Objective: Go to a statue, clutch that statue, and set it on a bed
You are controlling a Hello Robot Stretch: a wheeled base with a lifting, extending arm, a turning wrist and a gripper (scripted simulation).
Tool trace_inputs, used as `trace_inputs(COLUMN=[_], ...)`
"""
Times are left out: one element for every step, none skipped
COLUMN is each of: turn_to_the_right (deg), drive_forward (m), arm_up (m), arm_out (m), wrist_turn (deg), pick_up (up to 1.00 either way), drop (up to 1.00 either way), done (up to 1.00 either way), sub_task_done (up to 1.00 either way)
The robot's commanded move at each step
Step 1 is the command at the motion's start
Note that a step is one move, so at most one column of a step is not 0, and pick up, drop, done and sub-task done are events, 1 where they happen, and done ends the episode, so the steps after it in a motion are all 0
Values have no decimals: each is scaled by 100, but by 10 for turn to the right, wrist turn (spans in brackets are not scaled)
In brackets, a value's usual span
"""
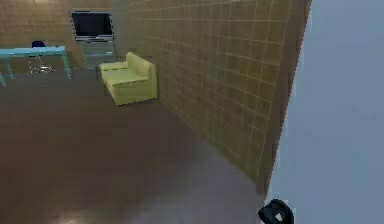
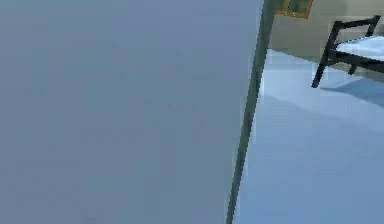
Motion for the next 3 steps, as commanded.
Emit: trace_inputs(turn_to_the_right=[-450,-450,-360], drive_forward=[0,0,0], arm_up=[0,0,0], arm_out=[0,0,0], wrist_turn=[0,0,0], pick_up=[0,0,0], drop=[0,0,0], done=[0,0,0], sub_task_done=[0,0,0])
